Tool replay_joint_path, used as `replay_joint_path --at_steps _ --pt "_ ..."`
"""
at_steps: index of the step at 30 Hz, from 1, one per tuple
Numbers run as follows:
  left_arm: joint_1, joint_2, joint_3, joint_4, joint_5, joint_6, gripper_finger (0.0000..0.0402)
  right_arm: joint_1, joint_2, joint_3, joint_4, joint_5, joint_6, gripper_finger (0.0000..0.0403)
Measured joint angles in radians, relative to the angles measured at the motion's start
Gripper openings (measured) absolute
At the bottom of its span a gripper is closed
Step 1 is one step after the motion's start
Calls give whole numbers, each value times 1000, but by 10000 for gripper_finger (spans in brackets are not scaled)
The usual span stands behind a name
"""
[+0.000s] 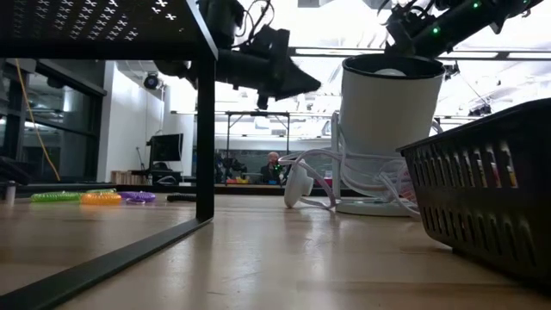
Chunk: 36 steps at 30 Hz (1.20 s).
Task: Pick & Place Office Desk Supplies
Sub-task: Put the black spring keychain into the green bin
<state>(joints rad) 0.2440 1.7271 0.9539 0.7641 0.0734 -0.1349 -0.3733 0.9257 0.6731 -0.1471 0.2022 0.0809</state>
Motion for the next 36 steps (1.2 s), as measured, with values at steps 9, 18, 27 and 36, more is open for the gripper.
replay_joint_path --at_steps 9,18,27,36 --pt "61 -95 -1 -332 0 -13 51 0 0 0 0 0 0 114" --pt "96 -199 0 -582 0 32 51 0 0 0 0 0 1 114" --pt "96 -204 0 -711 -89 15 51 0 0 0 -1 0 1 114" --pt "127 -209 0 -889 -98 -102 51 0 0 0 -2 0 1 114"
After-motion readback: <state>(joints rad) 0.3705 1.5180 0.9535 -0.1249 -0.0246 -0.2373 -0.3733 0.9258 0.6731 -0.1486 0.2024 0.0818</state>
